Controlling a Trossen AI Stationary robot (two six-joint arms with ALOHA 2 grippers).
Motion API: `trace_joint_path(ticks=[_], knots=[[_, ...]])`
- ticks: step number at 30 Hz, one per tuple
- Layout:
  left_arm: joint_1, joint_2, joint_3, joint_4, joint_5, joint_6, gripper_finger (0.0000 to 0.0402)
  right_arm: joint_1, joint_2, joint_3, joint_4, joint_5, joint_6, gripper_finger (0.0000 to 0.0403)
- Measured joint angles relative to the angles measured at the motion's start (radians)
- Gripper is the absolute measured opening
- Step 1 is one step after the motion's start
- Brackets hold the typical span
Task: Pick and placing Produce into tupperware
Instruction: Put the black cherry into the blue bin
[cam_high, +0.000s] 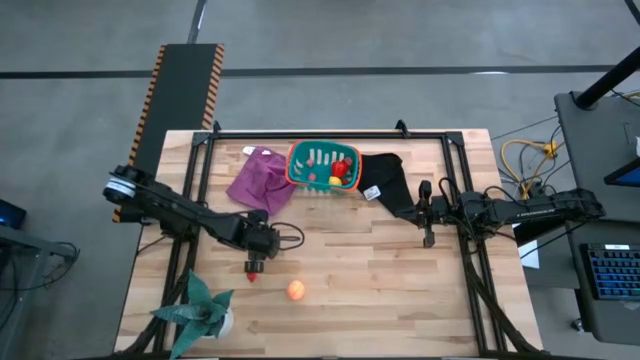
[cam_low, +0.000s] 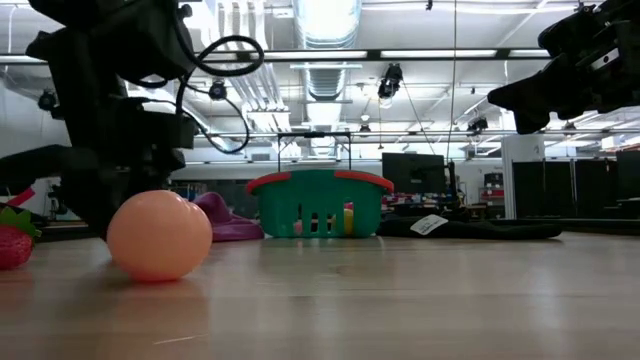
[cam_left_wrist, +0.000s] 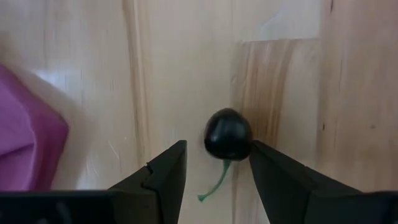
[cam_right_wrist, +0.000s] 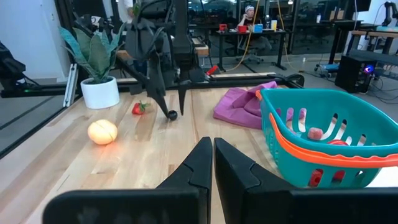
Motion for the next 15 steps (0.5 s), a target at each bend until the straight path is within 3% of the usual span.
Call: trace_joint_path(ticks=[15], knots=[[0.002, 0.006, 0.009, 0.033, -0.035, 0.001, 0.0162, 0.0, 0.0, 0.0, 0.0, 0.0, 0.0, 0.0009]])
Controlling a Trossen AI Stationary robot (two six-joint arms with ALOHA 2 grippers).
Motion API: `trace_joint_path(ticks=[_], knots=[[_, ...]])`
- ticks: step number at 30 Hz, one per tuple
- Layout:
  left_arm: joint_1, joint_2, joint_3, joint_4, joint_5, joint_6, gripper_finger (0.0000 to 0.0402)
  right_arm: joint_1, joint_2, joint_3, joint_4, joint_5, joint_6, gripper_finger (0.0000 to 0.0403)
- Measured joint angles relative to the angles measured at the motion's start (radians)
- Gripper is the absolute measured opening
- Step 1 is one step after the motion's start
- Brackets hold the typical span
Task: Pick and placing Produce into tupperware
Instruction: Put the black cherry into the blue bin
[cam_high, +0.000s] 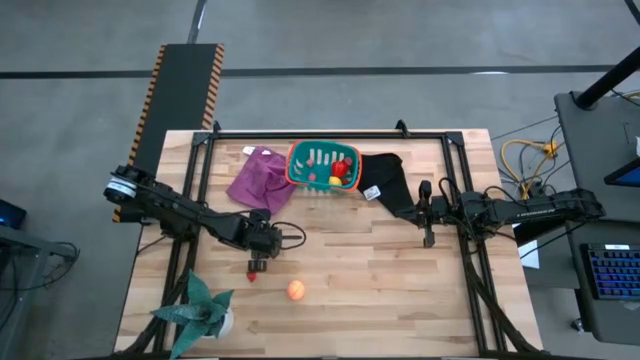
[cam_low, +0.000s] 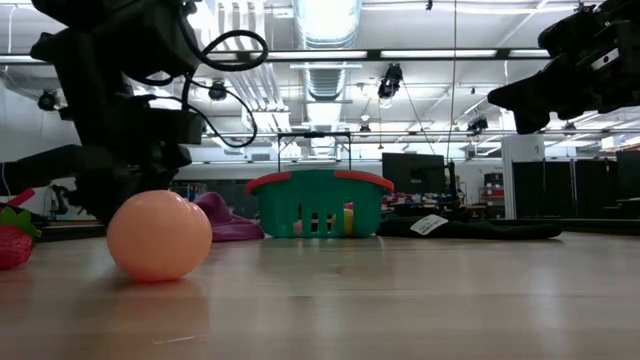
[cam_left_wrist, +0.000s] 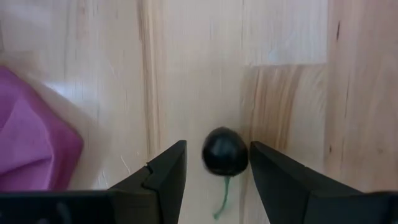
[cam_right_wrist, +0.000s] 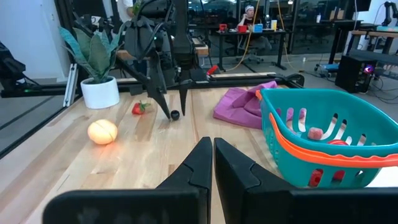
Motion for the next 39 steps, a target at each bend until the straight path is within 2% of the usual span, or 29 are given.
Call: trace_joint_path(ticks=[31, 39], knots=[[0.0, 0.007, -0.006, 0.009, 0.0, 0.001, 0.0161, 0.0, 0.0, 0.0, 0.0, 0.0, 0.0, 0.0009], [0.0, 0.007, -0.006, 0.009, 0.001, 0.009, 0.0109, 0.0, 0.0, 0.0, 0.0, 0.0, 0.0, 0.0009]])
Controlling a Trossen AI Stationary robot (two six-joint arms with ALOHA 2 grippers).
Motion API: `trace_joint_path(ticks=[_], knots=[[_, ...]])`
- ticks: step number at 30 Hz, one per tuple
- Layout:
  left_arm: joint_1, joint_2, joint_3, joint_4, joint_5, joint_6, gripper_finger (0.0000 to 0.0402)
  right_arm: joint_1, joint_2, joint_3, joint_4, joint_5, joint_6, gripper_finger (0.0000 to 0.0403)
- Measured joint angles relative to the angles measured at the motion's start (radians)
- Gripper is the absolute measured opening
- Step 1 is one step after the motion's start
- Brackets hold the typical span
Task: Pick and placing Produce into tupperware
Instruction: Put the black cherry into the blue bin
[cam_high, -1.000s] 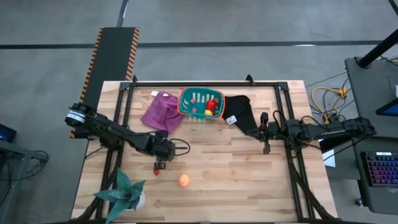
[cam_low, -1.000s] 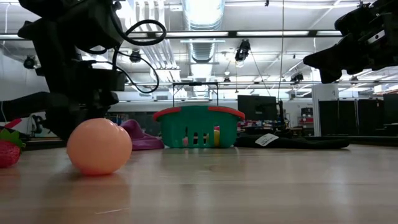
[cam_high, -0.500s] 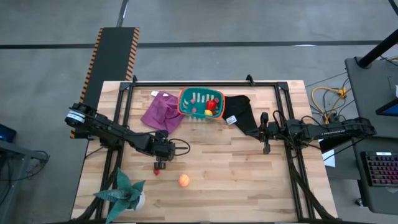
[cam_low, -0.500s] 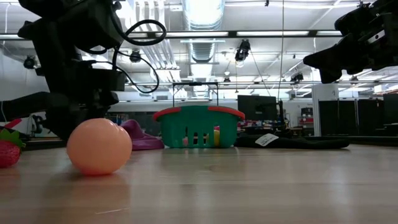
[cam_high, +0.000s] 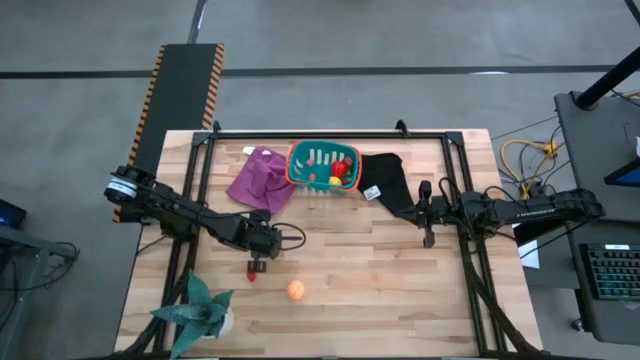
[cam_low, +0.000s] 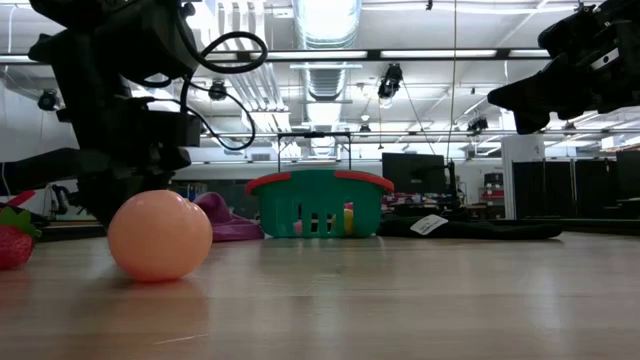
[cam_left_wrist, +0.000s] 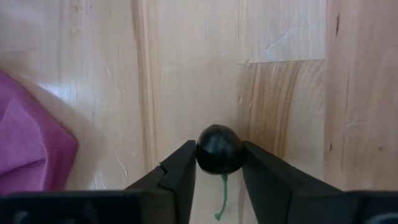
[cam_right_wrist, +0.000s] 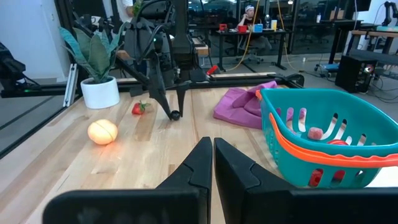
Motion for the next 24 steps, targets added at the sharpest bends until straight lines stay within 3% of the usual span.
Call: trace_joint_path(ticks=[5, 17, 24], knots=[[0.0, -0.001, 0.0, 0.0, -0.003, 0.0, 0.0081, 0.0, 0.0, 0.0, 0.0, 0.0, 0.0, 0.0009], [0.0, -0.001, 0.026, 0.02, -0.001, 0.053, 0.008, 0.0, 0.0, 0.0, 0.0, 0.0, 0.0, 0.0009], [0.0, -0.001, 0.071, 0.162, 0.003, 0.15, 0.008, 0.0, 0.0, 0.0, 0.0, 0.0, 0.0, 0.0009]])
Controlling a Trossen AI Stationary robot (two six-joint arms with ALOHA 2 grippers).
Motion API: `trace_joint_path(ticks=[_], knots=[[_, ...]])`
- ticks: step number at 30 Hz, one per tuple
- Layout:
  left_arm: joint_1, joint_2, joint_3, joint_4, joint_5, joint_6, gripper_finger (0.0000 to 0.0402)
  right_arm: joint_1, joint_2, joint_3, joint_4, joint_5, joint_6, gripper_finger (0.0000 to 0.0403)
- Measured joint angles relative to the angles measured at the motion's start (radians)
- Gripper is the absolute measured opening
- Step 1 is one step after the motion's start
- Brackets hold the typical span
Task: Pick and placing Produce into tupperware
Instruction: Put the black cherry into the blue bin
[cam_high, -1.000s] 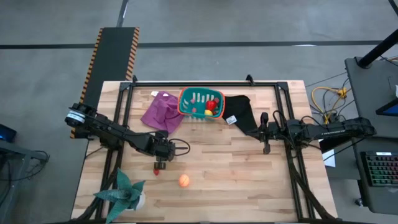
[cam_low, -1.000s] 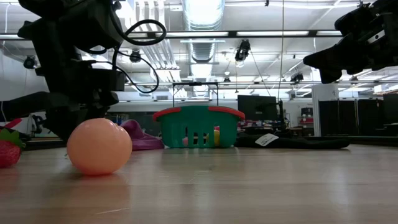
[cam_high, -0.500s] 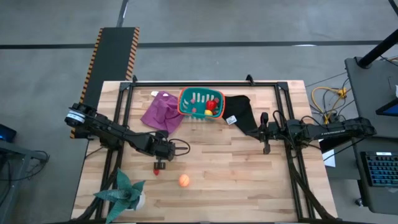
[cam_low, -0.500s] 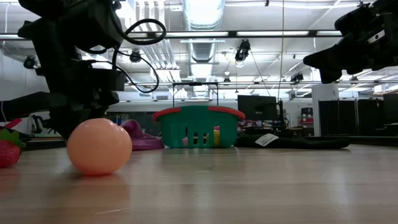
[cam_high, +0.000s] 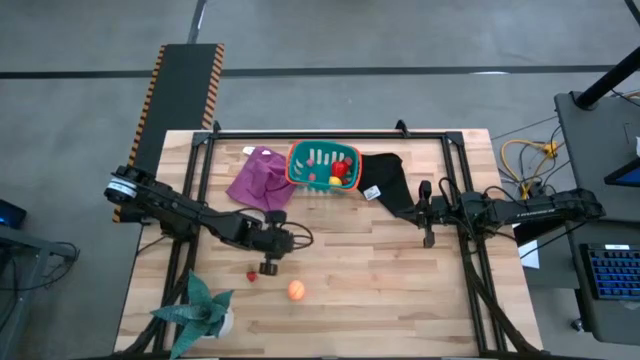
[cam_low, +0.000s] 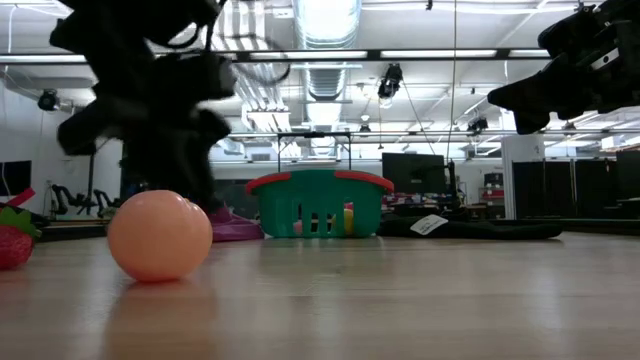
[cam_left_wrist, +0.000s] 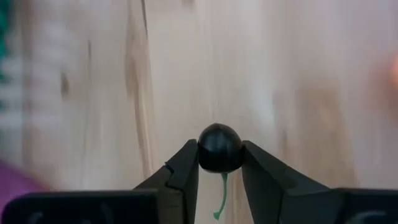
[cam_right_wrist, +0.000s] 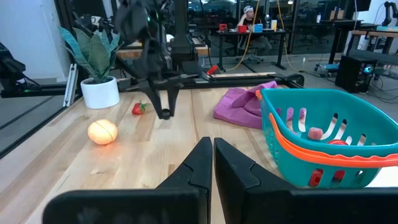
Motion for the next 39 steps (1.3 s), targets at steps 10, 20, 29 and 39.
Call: trace_joint_path(ticks=[10, 20, 29, 39], knots=[[0.014, 0.001, 0.013, 0.396, 0.002, 0.231, 0.008, 0.0, 0.0, 0.0, 0.0, 0.0, 0.0, 0.0009], [0.082, 0.063, 0.107, 0.508, 0.002, 0.387, 0.008, 0.0, 0.0, 0.0, 0.0, 0.0, 0.0, 0.0009], [0.171, 0.087, 0.167, 0.511, -0.073, 0.395, 0.008, 0.0, 0.0, 0.0, 0.0, 0.0, 0.0, 0.0009], [0.235, 0.082, 0.159, 0.412, -0.213, 0.392, 0.008, 0.0, 0.0, 0.0, 0.0, 0.0, 0.0, 0.0009]])
